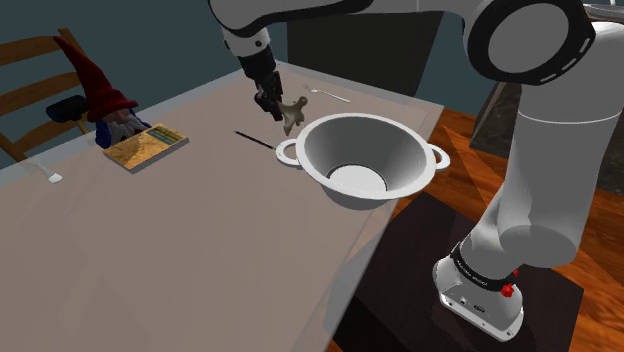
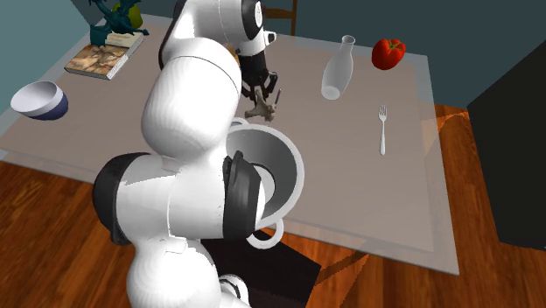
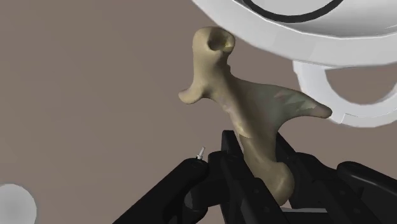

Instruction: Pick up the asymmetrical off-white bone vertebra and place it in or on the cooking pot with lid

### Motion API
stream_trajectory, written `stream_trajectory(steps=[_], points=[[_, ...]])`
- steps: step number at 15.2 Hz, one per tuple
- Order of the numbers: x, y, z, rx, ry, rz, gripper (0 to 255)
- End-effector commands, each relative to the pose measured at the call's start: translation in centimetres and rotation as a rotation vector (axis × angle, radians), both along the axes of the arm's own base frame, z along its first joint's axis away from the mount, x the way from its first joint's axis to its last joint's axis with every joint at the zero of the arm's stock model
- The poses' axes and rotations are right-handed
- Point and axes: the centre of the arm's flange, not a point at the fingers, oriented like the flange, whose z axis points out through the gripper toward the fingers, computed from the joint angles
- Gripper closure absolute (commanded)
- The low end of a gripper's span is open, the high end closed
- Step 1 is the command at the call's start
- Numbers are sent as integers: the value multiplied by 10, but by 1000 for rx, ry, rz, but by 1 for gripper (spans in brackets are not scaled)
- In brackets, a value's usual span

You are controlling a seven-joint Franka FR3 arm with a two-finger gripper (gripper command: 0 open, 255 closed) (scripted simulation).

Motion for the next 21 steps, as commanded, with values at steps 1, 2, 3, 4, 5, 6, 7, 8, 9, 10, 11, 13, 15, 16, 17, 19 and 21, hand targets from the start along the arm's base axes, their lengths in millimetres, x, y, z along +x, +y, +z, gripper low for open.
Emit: stream_trajectory(steps=[1,2,3,4,5,6,7,8,9,10,11,13,15,16,17,19,21], points=[[-1,0,10,0,0,0,255],[-1,0,16,0,0,0,255],[-1,0,21,0,0,0,255],[-1,0,26,0,0,0,255],[-1,0,31,0,0,0,255],[-1,0,37,0,0,0,255],[-1,0,42,0,0,0,255],[-1,0,47,0,0,0,255],[-1,0,53,0,0,0,255],[-1,0,57,0,0,0,255],[-13,-5,56,0,0,0,255],[-37,-15,55,0,0,0,255],[-62,-25,53,0,0,0,255],[-74,-30,52,0,0,0,255],[-86,-35,52,0,0,0,255],[-110,-45,50,0,0,0,255],[-135,-55,49,0,0,0,255]])
